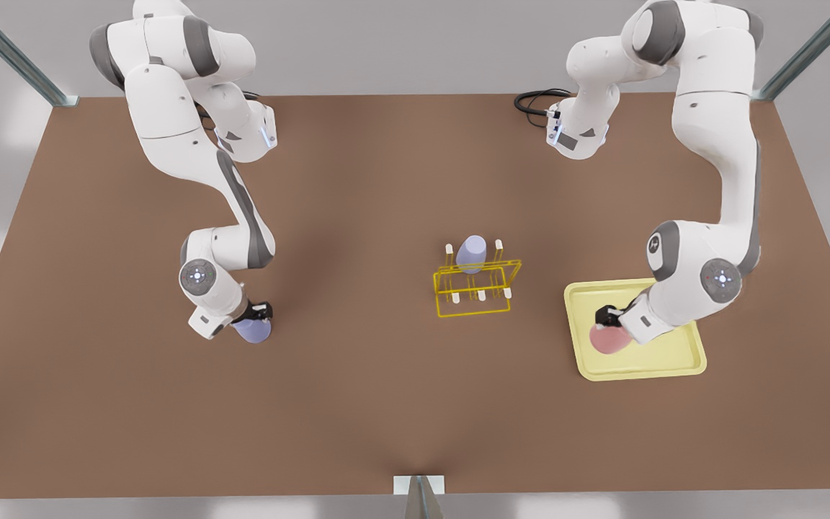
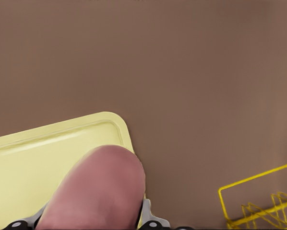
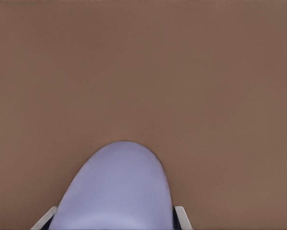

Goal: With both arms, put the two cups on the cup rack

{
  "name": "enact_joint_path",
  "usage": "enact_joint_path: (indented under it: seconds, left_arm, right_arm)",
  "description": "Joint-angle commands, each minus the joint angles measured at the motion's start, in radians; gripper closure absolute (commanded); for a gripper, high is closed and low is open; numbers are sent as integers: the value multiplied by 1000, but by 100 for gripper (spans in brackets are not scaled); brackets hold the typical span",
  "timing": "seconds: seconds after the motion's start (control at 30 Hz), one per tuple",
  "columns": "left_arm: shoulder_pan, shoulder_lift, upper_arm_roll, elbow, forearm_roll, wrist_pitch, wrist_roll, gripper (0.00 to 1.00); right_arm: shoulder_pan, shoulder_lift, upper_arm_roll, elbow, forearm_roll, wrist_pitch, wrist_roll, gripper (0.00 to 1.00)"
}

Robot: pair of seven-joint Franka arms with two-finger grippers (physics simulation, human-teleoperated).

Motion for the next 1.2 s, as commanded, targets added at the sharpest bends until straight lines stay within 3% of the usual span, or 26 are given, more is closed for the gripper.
enact_joint_path:
  seconds: [0.0, 0.27, 0.5, 0.73, 0.77, 0.8, 0.83, 1.0, 1.1, 1.17]
  left_arm:
    - [1, 1, -75, 22, 29, -122, -405, 19]
    - [-180, 19, -112, 109, 21, -188, -661, 19]
    - [-231, 22, -112, 97, 27, -324, -744, 19]
    - [-232, 71, -112, 97, 24, -284, -759, 19]
    - [-231, 76, -112, 95, 22, -273, -759, 19]
    - [-229, 76, -112, 95, 22, -273, -756, 5]
    - [-229, 77, -112, 94, 22, -273, -755, 0]
    - [-222, 59, -112, 101, 22, -293, -753, 0]
    - [-163, 35, -104, 396, 136, -620, -542, 0]
    - [-102, 22, -108, 483, 153, -724, -329, 0]
  right_arm:
    - [0, 4, 0, 6, 3, 0, -10, 11]
    - [0, 29, 0, 17, 7, 17, -8, 13]
    - [-3, 19, 0, 20, 9, 16, -11, 14]
    - [14, -28, 5, 51, 6, 14, -16, 14]
    - [14, -54, 31, 51, 7, 12, -19, 14]
    - [15, -74, 57, 58, 7, 8, -19, 14]
    - [15, -85, 77, 66, 6, 6, -21, 14]
    - [23, -158, 186, 77, 7, -1, -22, 14]
    - [28, -145, 255, 138, 7, -1, -21, 14]
    - [32, -129, 293, 179, 7, -1, -21, 14]
